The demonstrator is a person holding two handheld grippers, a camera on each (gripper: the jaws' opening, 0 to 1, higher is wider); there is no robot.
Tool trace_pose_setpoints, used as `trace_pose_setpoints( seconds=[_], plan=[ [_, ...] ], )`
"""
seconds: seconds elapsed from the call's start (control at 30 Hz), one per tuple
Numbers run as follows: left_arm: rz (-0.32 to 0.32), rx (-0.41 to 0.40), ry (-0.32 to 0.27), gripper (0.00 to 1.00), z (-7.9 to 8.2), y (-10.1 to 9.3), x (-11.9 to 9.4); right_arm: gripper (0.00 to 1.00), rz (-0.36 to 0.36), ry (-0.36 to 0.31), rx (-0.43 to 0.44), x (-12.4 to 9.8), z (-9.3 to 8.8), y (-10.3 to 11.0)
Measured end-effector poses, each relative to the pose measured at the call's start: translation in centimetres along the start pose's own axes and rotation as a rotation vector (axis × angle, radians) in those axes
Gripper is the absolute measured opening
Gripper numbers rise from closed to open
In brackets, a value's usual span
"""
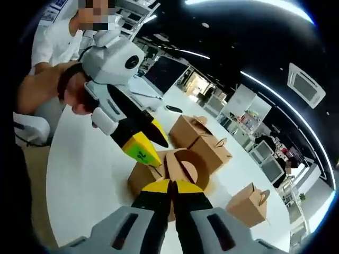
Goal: Pick up one paper box from the group, open the paper box, and remove the item inside
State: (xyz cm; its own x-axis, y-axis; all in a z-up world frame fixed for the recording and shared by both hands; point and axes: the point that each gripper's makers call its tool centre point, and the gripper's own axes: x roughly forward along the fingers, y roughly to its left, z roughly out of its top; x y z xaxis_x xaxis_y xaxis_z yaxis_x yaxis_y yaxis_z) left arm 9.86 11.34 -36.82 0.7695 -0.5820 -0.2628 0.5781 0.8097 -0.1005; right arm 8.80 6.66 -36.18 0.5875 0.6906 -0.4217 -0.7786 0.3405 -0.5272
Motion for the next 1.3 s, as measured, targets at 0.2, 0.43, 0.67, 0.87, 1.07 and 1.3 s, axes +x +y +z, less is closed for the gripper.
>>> trace_pose_setpoints(
  seconds=[0.2, 0.43, 0.67, 0.87, 1.07, 1.3],
  plan=[
    [-0.021, 0.015, 0.033, 0.30, 0.1, 0.0, 0.4, 0.03, -0.013, -0.009, 0.008, 0.1, 0.0, -0.1],
    [-0.074, 0.044, 0.051, 0.30, -0.2, -0.2, 0.2, 0.04, -0.035, 0.041, -0.150, 0.4, 0.5, 0.3],
    [-0.077, 0.059, 0.064, 0.29, -0.3, -0.3, 0.2, 0.10, -0.065, 0.107, -0.239, 1.0, 1.0, 0.1],
    [-0.076, 0.071, 0.076, 0.29, -0.3, -0.3, 0.2, 0.05, -0.052, 0.159, -0.242, 1.1, 0.8, 0.5],
    [-0.062, 0.108, 0.108, 0.29, -0.2, -0.4, 0.2, 0.03, -0.099, 0.236, -0.306, 1.3, 0.7, 0.6],
    [-0.055, 0.096, 0.112, 0.28, -0.2, -0.2, 0.2, 0.02, -0.179, 0.152, -0.250, 0.3, 1.6, -0.5]
  ],
)
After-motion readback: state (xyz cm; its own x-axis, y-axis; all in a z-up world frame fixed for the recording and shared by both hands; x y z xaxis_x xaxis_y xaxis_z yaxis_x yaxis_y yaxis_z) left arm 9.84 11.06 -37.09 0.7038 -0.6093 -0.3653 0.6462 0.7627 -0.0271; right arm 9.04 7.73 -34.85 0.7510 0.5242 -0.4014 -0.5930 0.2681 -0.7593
